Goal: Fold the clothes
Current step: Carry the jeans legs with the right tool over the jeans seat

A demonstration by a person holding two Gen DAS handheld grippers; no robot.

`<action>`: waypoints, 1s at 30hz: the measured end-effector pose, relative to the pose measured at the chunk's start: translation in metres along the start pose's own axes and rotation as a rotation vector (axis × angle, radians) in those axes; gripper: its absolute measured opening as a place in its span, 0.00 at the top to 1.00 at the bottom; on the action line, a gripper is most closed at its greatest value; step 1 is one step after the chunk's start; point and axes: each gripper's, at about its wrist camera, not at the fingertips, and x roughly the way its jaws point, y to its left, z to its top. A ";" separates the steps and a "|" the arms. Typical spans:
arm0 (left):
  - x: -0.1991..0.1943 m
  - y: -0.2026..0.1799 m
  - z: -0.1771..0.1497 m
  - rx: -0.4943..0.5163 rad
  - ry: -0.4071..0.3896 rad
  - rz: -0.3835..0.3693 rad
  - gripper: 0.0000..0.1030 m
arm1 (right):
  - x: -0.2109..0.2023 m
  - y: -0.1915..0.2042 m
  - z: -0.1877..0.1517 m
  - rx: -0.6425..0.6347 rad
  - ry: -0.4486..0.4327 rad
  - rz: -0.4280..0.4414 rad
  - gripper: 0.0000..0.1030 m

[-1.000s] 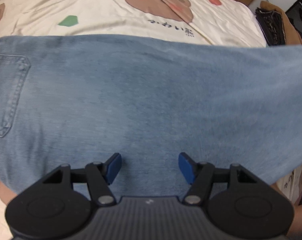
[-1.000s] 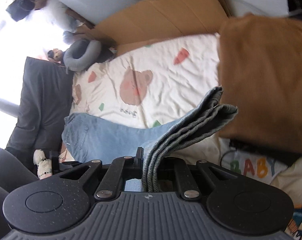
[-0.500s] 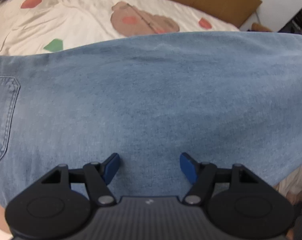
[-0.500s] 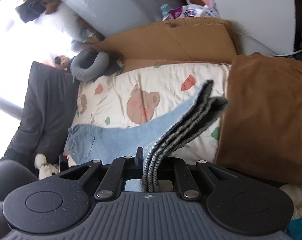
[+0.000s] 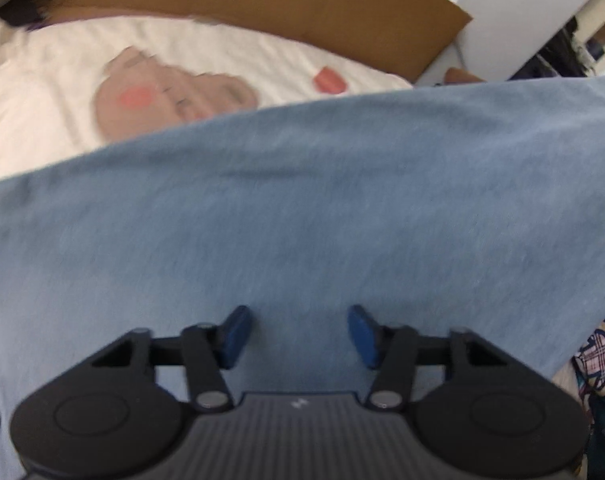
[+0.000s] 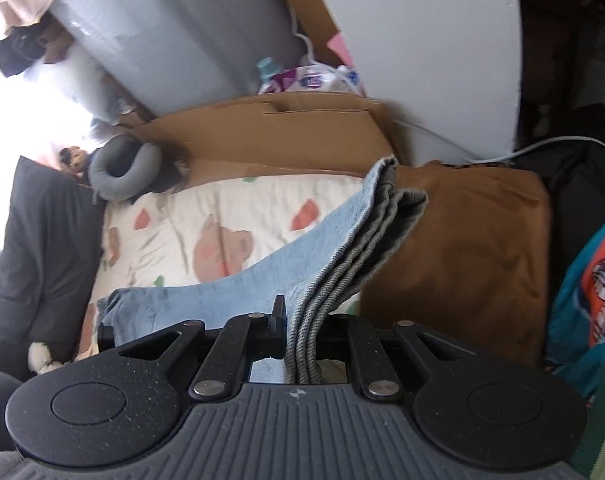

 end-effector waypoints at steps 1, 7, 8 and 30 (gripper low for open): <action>0.005 -0.002 0.004 0.014 0.005 -0.008 0.57 | 0.000 -0.002 0.001 0.005 0.002 -0.009 0.92; 0.033 0.004 0.022 0.069 0.012 -0.015 0.64 | 0.014 -0.002 -0.003 0.009 0.047 -0.030 0.92; 0.038 0.004 0.026 0.074 0.014 -0.011 0.64 | 0.016 -0.001 -0.003 0.010 0.055 -0.033 0.92; 0.076 0.024 0.067 -0.029 -0.045 0.018 0.88 | 0.035 0.034 0.012 -0.009 0.100 -0.036 0.91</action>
